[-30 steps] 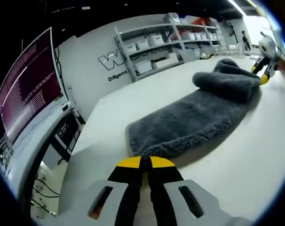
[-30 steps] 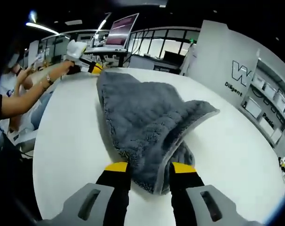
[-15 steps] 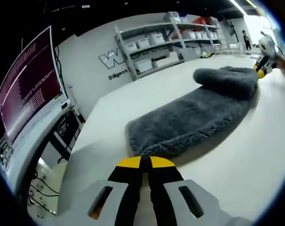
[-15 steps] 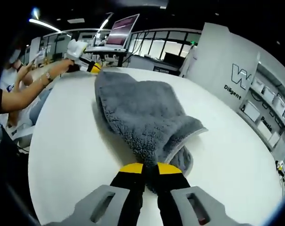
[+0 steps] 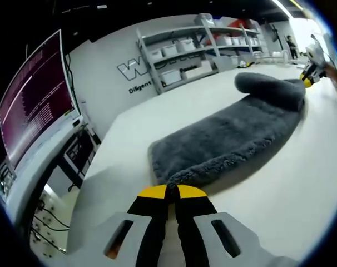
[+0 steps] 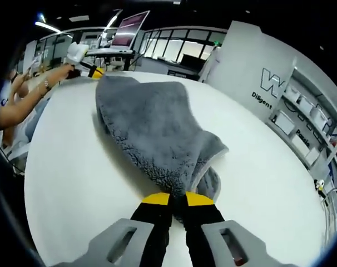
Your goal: Open the folded towel by lifting each exposed corner and separating the folded layers until the towel lies flat within the target outline without major curled edges
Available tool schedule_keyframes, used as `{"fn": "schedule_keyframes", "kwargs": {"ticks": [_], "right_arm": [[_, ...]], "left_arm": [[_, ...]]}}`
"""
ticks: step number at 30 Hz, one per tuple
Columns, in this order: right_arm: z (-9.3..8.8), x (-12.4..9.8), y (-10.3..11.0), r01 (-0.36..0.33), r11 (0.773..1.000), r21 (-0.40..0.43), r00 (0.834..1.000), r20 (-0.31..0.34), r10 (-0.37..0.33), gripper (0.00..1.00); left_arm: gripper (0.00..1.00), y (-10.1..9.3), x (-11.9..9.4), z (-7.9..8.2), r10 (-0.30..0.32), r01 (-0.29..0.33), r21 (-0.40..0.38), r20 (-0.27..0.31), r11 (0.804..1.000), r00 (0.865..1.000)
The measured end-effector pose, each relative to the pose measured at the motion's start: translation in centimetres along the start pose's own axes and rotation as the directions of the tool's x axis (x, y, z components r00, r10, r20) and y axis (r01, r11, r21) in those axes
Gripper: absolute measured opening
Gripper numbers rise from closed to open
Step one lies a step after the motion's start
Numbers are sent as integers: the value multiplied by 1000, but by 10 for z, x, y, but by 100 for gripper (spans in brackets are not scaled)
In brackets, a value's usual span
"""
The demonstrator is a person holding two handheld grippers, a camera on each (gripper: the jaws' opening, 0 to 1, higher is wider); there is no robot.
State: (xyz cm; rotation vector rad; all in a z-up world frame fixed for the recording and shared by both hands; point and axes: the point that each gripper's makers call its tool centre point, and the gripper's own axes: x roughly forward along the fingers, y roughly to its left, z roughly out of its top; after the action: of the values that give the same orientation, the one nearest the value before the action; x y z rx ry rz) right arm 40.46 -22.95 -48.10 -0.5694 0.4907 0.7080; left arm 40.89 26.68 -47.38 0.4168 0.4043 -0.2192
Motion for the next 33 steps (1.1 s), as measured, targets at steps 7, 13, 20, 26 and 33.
{"fn": "schedule_keyframes", "kwargs": {"ticks": [7,13,20,26,33], "right_arm": [[-18,-13,-17,27,999,33,1000,-14,-27,3],[-33,-22,-26,46,998,49,998,-37,-44,3],[-52,-36,-42,77,995,65,995,-66,-73,3],[-67,-45,-55,99,990,102,993,-82,-90,3],[-77,-52,-60,118,988,97,989,-102,-108,3]], "left_arm": [[4,-1,0,-1,-1,1,7,1,1000,1000],[4,0,-1,-1,-1,1,6,-2,1000,1000],[4,-1,-2,-3,-1,1,12,-6,1000,1000],[4,-1,-2,-5,-3,3,0,1,1000,1000],[4,-2,-2,-5,4,-4,10,-7,1000,1000]]}}
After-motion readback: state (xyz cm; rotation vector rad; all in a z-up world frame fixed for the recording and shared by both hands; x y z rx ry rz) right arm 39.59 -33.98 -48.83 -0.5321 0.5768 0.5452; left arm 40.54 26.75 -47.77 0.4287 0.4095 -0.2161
